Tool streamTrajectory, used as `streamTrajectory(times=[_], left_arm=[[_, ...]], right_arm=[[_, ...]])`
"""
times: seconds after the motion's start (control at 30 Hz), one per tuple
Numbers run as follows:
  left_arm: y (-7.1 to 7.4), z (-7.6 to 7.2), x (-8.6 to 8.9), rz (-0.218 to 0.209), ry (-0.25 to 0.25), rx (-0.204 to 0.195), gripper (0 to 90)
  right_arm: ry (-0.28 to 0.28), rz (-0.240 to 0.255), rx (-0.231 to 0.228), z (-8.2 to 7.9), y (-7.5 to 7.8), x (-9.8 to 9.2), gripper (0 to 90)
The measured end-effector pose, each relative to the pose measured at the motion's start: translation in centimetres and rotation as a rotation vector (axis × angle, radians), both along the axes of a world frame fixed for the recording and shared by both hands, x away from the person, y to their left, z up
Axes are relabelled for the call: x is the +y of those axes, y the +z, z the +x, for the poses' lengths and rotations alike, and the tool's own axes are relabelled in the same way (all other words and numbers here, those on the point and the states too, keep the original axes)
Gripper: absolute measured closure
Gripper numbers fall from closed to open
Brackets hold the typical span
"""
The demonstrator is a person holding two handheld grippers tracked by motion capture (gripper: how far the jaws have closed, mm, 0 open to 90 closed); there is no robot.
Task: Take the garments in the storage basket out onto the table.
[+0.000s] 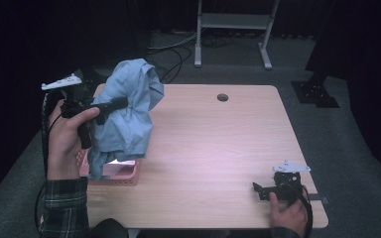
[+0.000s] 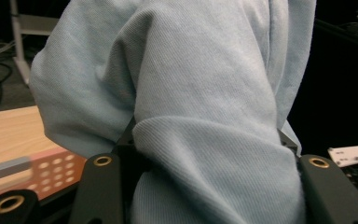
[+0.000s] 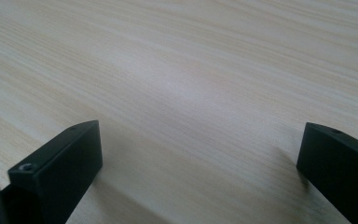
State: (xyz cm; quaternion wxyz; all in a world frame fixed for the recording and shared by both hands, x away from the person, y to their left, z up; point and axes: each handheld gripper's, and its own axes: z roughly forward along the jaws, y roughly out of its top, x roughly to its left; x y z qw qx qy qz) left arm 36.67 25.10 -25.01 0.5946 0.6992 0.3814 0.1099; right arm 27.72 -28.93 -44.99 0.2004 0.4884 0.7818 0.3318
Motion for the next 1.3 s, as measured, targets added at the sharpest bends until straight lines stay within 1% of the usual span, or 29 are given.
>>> streamTrajectory(times=[0.13,0.33,0.53,0.57,0.67,0.8,0.97,1.13,1.3], left_arm=[[0.0,0.0,-1.2,0.015,-0.020,0.000,47.2],[0.0,0.0,-2.8,0.007,-0.070,0.004,47.2],[0.0,-0.1,-4.2,0.000,-0.096,0.002,47.2],[0.0,-0.1,-4.2,0.000,-0.096,0.002,47.2],[-0.1,-0.1,-5.0,-0.002,-0.117,0.002,47.2],[-0.2,0.0,-5.7,0.004,-0.130,0.003,47.2],[-0.3,0.0,-6.6,0.000,-0.154,0.001,47.2],[-0.6,-0.1,-7.6,-0.005,-0.166,-0.003,47.2],[-1.0,-0.1,-8.7,-0.001,-0.177,-0.008,47.2]], right_arm=[[0.000,0.000,0.000,0.0,0.0,0.0,0.0],[-0.001,0.000,-0.001,0.0,0.0,0.0,0.0],[0.000,0.000,0.000,0.0,0.0,0.0,0.0],[0.000,0.000,0.000,0.0,0.0,0.0,0.0],[0.000,0.000,0.000,0.0,0.0,0.0,0.0],[0.000,0.000,0.000,0.0,0.0,0.0,0.0],[0.000,0.000,0.000,0.0,0.0,0.0,0.0],[0.000,0.000,0.000,0.0,0.0,0.0,0.0],[0.000,0.000,0.000,0.0,0.0,0.0,0.0]])
